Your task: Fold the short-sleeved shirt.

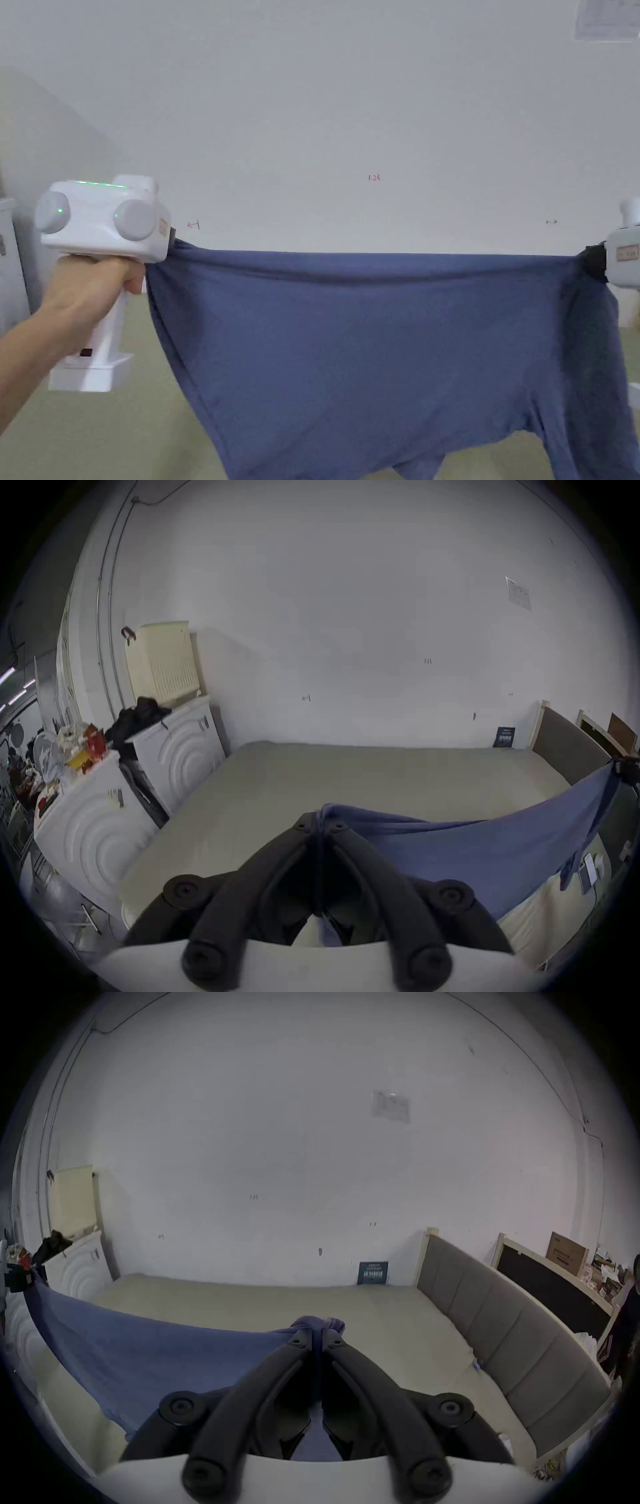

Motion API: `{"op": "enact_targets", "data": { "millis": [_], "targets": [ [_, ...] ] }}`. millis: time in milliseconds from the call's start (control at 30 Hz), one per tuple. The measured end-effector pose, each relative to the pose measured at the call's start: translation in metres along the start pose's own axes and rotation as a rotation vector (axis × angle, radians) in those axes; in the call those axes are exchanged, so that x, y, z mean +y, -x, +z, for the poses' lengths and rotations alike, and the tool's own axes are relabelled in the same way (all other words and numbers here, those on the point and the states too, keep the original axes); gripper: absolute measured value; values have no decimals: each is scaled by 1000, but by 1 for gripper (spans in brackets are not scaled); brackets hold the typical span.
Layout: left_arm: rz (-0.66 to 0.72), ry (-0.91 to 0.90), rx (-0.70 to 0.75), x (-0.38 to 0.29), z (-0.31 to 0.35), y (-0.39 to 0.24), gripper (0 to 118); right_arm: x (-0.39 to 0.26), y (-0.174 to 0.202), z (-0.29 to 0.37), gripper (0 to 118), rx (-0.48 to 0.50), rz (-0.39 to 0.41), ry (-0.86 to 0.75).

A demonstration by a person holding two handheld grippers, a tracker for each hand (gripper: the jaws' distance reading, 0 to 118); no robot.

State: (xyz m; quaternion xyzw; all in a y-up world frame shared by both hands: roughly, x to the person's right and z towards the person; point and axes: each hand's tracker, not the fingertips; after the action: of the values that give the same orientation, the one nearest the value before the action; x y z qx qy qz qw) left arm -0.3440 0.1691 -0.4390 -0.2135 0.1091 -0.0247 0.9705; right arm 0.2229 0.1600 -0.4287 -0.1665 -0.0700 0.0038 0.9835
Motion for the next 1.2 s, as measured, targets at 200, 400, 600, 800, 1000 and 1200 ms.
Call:
{"op": "enact_targets", "data": {
  "millis": [200, 400, 600, 800, 1000, 1200],
  "targets": [
    [22, -23, 16, 36, -55, -29, 2, 26, 2, -57, 3, -40, 2, -7],
    [-57, -40, 86, 36, -113, -58, 2, 15, 16, -126, 3, -65, 13, -3],
    [-92, 12, 144, -18, -171, -73, 2, -43, 34, -180, 3, -72, 68, 61],
    [-107, 123, 121, -120, -208, -73, 2, -148, 40, -199, 3, -58, 62, 193],
    [-131, 226, 101, -193, -207, -65, 2, -222, 38, -187, 3, -34, 32, 285],
    [-105, 244, 62, -227, -165, -39, 2, -244, 22, -128, 3, -12, 16, 287]
  ]
}}
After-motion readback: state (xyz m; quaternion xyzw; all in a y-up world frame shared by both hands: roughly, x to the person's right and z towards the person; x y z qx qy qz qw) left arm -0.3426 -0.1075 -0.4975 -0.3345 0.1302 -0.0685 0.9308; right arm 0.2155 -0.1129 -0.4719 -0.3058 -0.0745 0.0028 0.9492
